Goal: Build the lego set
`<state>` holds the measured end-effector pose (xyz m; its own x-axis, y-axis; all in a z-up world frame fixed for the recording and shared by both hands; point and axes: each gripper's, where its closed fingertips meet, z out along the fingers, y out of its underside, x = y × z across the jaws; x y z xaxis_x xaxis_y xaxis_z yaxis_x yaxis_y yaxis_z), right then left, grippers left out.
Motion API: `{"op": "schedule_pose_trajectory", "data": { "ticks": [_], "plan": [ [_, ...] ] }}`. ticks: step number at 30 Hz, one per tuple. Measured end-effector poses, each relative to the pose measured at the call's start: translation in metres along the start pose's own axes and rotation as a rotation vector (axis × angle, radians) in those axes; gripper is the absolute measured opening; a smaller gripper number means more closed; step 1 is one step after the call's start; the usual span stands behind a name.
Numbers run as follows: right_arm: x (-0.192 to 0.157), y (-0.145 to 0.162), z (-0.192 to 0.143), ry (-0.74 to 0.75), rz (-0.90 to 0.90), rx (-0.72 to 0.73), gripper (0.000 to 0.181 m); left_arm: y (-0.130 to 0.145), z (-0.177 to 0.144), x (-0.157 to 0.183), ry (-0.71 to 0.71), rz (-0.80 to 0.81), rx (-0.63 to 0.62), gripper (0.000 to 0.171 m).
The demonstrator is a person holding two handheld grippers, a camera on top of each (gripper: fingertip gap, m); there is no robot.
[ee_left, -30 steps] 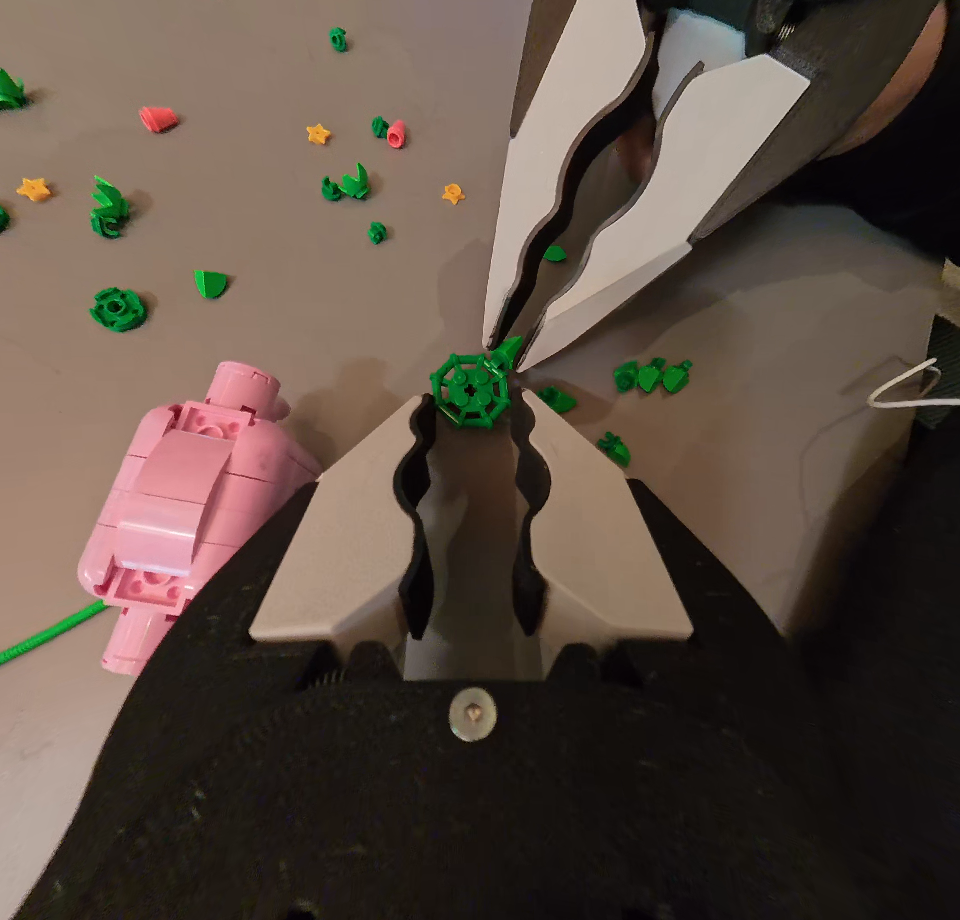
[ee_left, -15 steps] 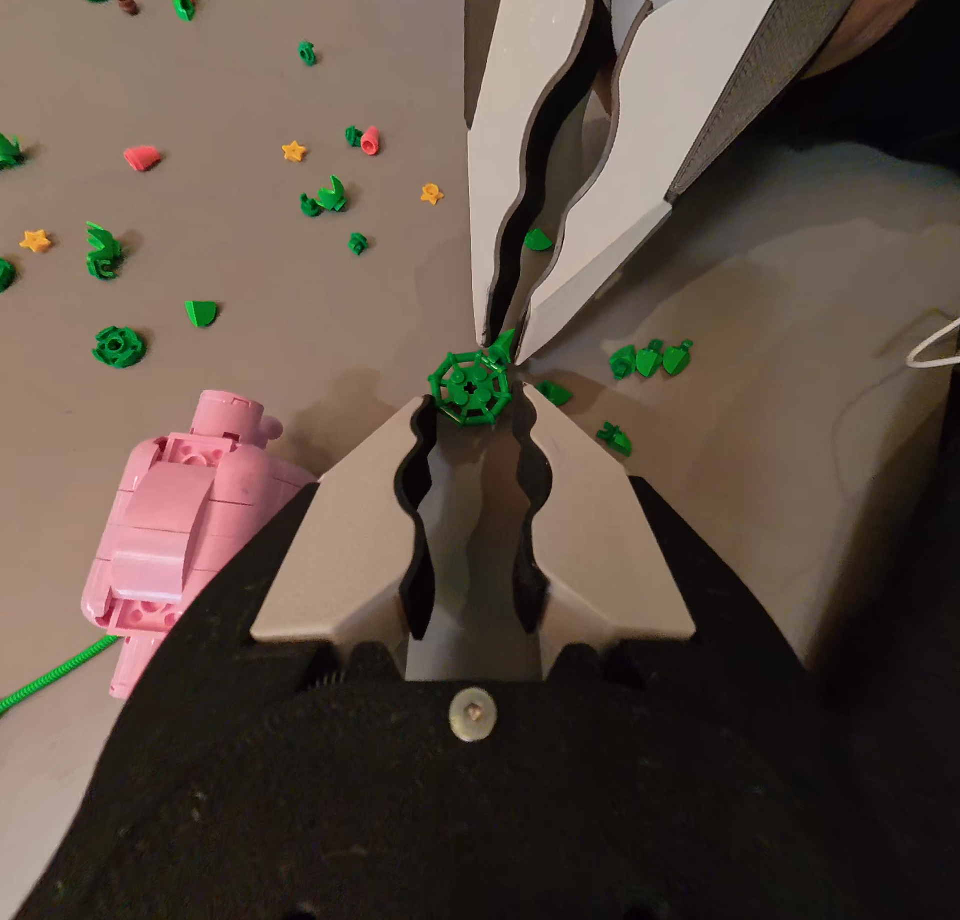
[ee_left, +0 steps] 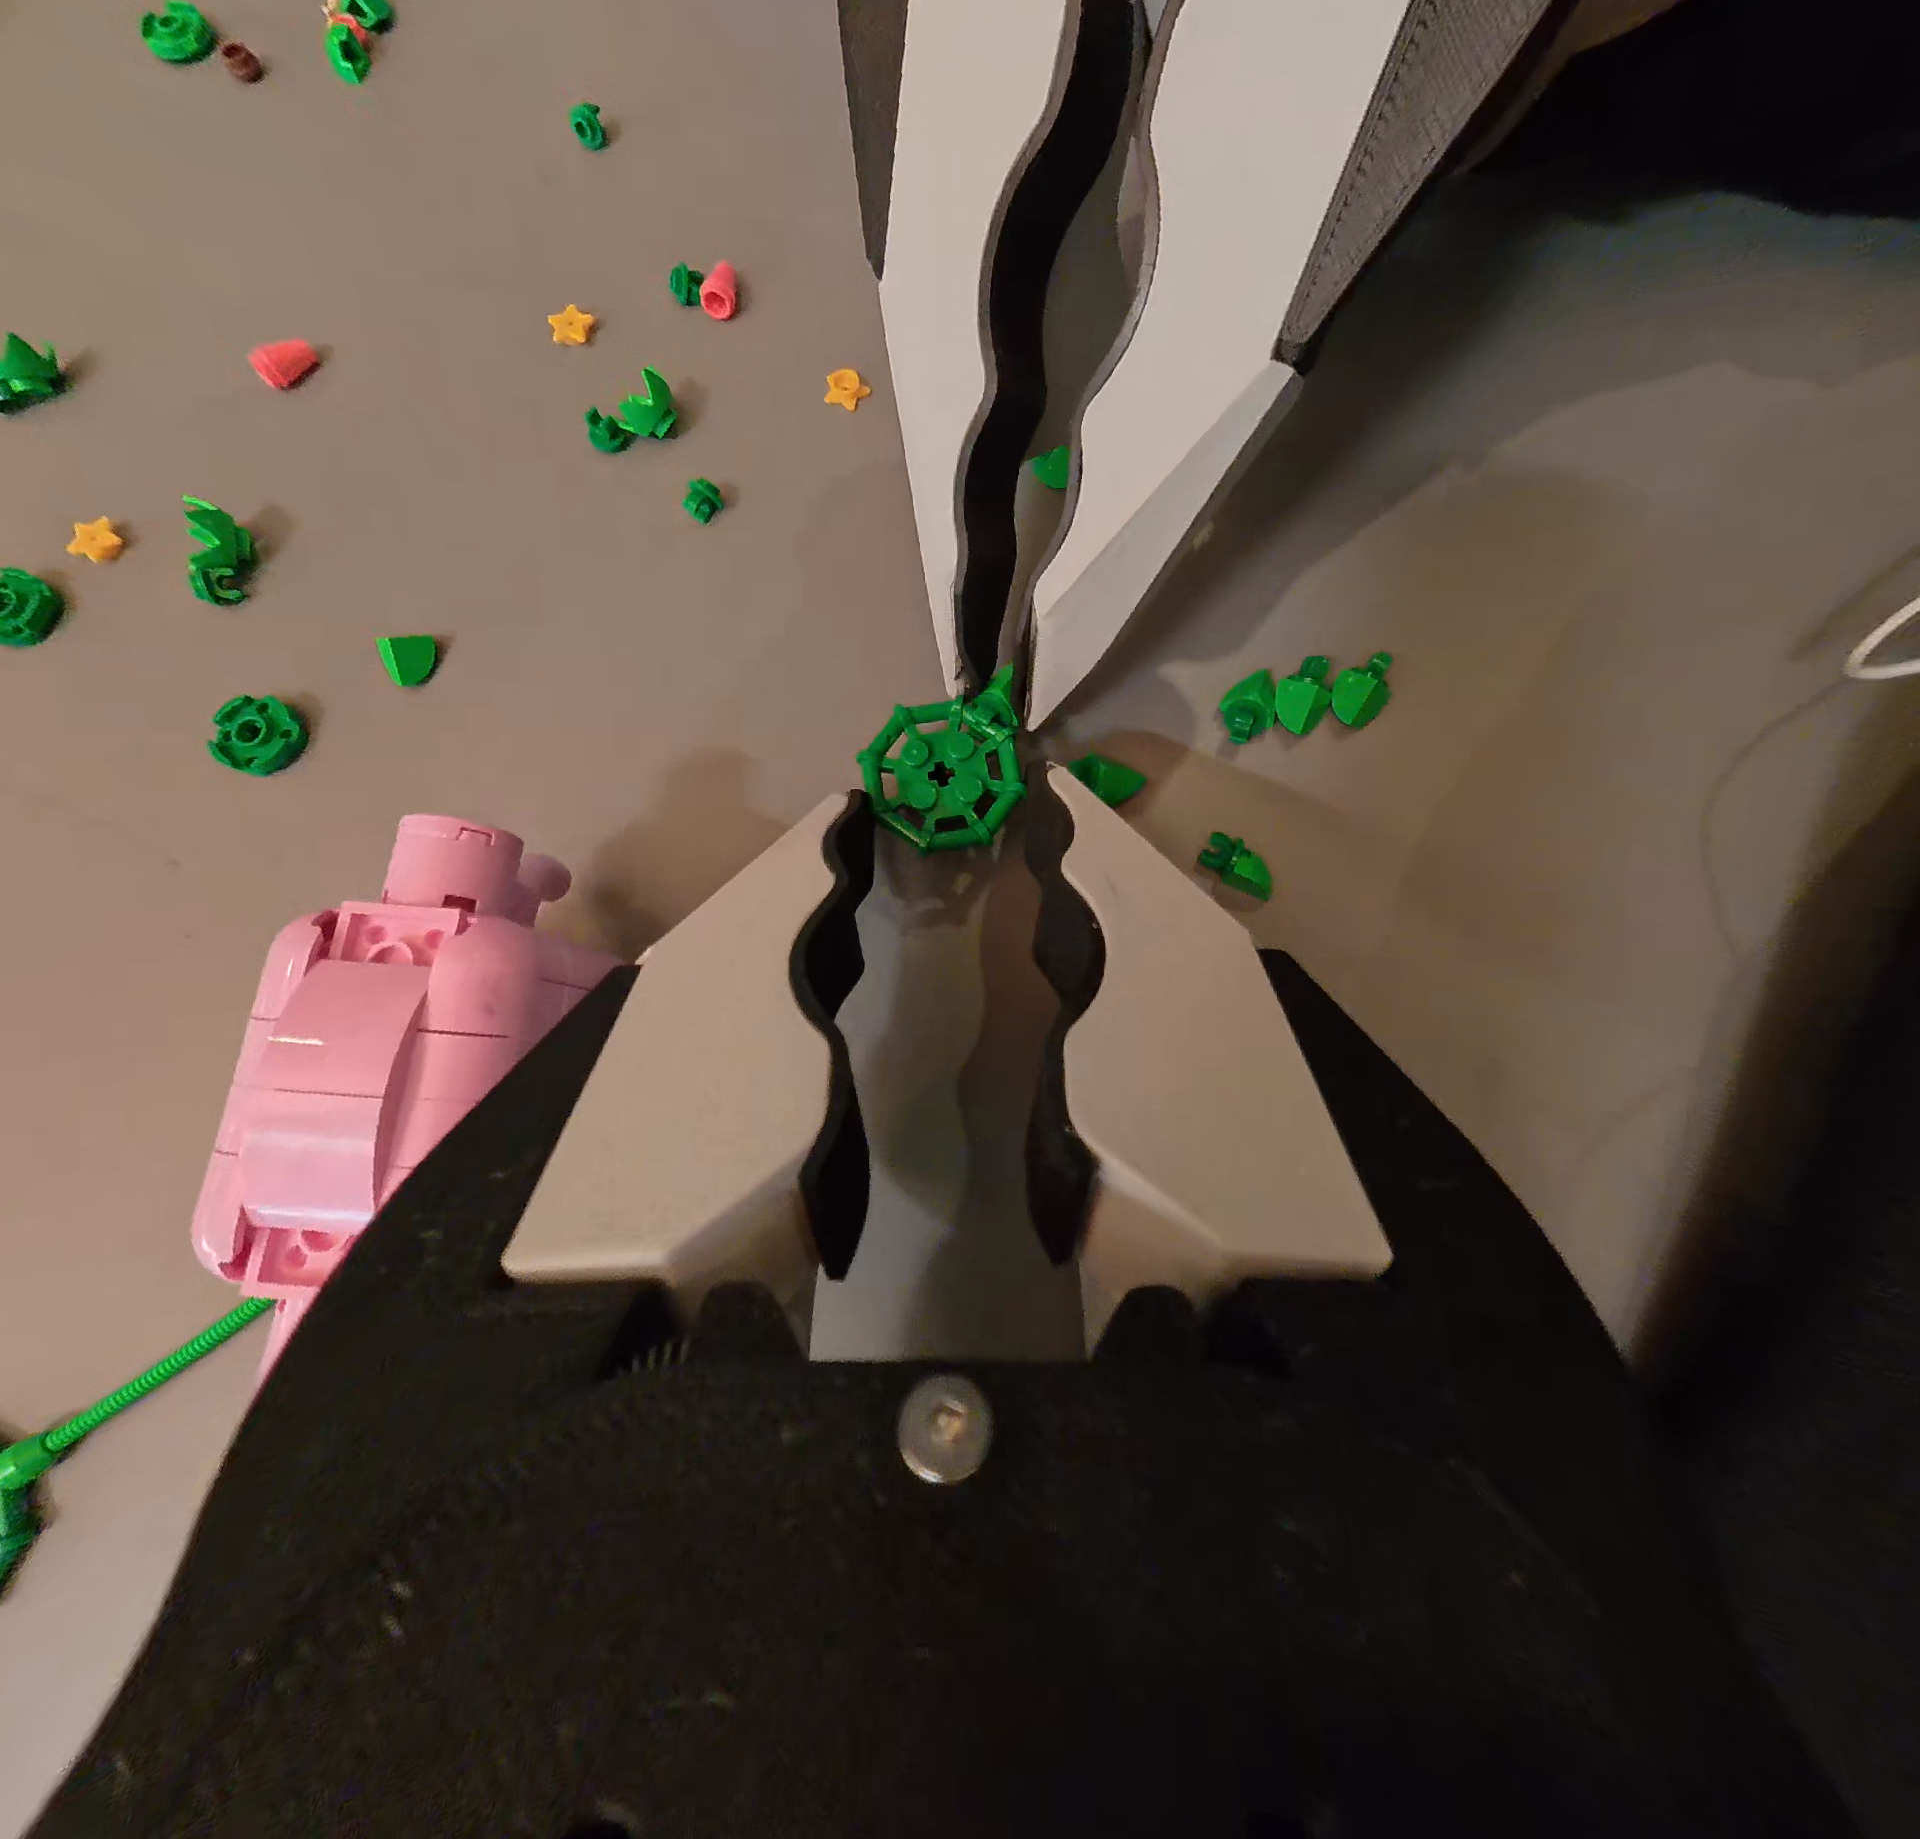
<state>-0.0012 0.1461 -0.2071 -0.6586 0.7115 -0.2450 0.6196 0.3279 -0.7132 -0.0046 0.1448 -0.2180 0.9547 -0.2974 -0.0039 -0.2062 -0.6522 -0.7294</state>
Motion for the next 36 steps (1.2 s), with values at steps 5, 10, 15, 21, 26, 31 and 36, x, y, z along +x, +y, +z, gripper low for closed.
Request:
{"op": "schedule_pose_trajectory", "data": {
  "ticks": [5,10,15,21,26,31,36],
  "plan": [
    [0.003,-0.004,-0.001,0.032,0.0,0.061,0.013,0.0,-0.001,-0.002,0.017,-0.031,0.011,0.028],
    [0.009,-0.026,-0.023,0.101,-0.111,0.293,0.041,-0.017,-0.016,-0.004,0.158,-0.236,0.162,0.028],
    [-0.009,-0.051,-0.054,0.217,-0.408,0.506,0.035,-0.033,-0.036,-0.004,0.411,-0.513,0.327,0.028],
    [0.007,-0.046,-0.046,0.385,-0.394,0.476,0.026,-0.024,-0.026,-0.007,0.25,-0.374,0.256,0.028],
    [0.003,-0.057,-0.055,-0.052,0.141,0.611,0.04,-0.04,-0.041,-0.017,0.004,-0.133,0.352,0.027],
    [-0.008,-0.059,-0.05,-0.286,0.318,0.641,0.041,-0.055,-0.051,-0.018,-0.238,0.088,0.423,0.028],
    [-0.016,-0.061,-0.041,-0.307,0.322,0.622,0.03,-0.053,-0.042,-0.014,-0.236,0.102,0.392,0.028]
  ]
}}
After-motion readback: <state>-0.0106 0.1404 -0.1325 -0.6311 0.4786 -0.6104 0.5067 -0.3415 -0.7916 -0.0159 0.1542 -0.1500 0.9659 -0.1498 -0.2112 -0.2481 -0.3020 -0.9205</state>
